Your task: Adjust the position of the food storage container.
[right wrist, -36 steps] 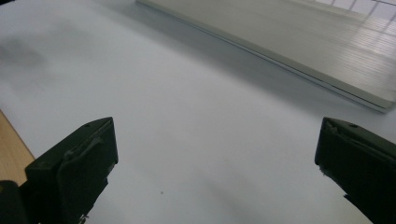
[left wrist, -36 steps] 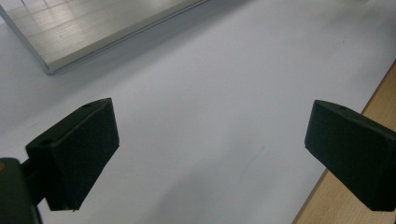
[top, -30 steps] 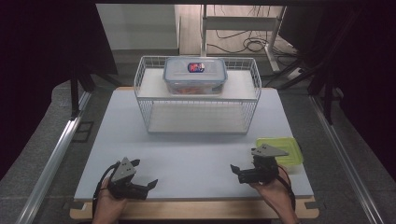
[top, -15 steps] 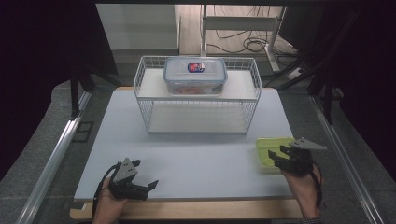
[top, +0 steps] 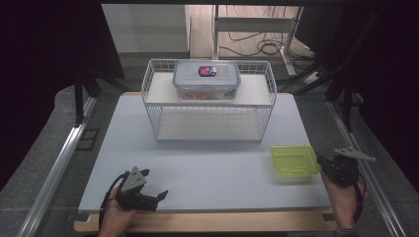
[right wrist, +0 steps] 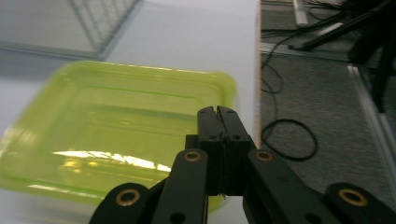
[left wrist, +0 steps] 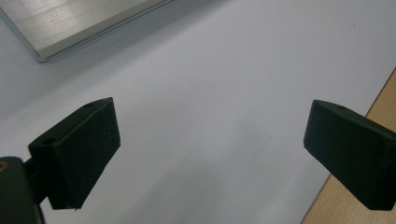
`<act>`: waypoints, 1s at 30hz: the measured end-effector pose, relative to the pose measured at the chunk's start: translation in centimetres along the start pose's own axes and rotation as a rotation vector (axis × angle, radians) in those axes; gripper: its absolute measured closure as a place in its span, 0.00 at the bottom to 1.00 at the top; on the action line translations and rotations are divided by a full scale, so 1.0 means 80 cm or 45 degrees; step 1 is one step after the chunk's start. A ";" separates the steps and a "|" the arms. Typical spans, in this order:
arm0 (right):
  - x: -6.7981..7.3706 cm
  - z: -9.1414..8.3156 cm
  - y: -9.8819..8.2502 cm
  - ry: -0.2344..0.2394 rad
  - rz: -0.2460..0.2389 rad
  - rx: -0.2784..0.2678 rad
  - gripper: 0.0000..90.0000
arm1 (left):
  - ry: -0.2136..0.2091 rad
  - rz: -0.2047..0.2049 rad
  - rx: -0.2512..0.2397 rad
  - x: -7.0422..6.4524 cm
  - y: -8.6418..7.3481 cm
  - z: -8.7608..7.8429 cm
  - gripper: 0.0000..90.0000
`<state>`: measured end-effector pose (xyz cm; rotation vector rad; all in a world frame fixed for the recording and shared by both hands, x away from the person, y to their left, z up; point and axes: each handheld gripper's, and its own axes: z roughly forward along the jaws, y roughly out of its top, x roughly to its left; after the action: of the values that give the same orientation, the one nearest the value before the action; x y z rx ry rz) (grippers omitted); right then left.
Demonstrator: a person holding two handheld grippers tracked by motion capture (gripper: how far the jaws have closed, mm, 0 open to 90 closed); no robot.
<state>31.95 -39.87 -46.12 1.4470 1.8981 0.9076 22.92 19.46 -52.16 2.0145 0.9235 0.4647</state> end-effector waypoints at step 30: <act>0.014 0.056 0.004 0.051 -0.044 0.132 0.99 | -0.003 0.013 0.015 -0.001 0.000 0.003 0.05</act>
<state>35.30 -37.94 -48.61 1.4609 2.0202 0.8389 22.99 19.26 -52.29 2.0310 0.9167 0.4631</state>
